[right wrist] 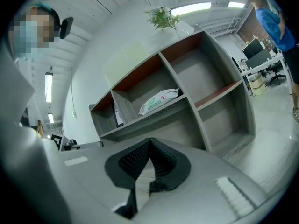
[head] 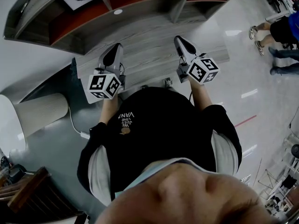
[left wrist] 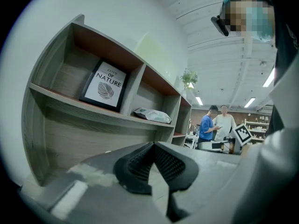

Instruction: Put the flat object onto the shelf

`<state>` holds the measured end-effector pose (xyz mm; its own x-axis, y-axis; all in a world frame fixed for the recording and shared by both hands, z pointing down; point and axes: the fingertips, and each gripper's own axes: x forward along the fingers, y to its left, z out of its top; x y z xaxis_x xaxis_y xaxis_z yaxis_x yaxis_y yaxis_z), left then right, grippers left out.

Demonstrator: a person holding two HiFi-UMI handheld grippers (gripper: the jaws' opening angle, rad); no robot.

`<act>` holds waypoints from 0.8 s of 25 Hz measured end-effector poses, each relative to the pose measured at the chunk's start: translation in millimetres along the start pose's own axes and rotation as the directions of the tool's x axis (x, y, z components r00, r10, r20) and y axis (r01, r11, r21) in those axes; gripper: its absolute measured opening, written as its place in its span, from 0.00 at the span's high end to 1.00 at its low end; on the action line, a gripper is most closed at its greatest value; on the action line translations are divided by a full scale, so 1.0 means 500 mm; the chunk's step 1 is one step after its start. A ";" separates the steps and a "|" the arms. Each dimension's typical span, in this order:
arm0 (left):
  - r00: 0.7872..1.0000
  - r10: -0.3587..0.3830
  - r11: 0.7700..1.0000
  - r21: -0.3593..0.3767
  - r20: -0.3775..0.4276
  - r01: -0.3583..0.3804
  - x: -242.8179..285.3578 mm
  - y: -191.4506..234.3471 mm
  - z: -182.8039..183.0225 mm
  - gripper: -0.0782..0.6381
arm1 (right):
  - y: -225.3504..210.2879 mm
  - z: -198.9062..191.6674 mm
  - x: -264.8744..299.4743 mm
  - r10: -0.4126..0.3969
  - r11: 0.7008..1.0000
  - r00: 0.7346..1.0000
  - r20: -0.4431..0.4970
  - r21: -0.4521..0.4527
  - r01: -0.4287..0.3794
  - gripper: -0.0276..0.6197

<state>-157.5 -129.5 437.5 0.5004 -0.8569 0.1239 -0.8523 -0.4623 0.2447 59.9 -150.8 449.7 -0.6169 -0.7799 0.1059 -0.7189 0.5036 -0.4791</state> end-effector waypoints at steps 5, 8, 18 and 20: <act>1.000 -0.004 1.000 -0.010 -0.014 0.004 0.005 -0.002 -0.012 0.89 | 0.002 -0.018 0.004 0.003 1.000 1.000 -0.028 0.000 -0.003 0.96; 1.000 -0.003 1.000 -0.011 -0.017 0.003 0.006 0.000 -0.013 0.89 | 0.003 -0.019 0.006 0.000 1.000 0.999 -0.035 -0.008 -0.001 0.96; 1.000 -0.011 1.000 -0.022 -0.020 0.011 0.011 -0.002 -0.017 0.89 | -0.002 -0.005 0.006 -0.009 1.000 1.000 -0.028 -0.024 0.009 0.96; 1.000 -0.011 1.000 -0.022 -0.019 0.011 0.011 -0.002 -0.016 0.89 | -0.003 -0.004 0.007 -0.010 1.000 1.000 -0.028 -0.026 0.009 0.96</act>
<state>-152.4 -132.1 445.5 0.5127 -0.8472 0.1394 -0.8432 -0.4662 0.2676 58.2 -153.4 452.4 -0.6186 -0.7740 0.1351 -0.7325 0.5059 -0.4555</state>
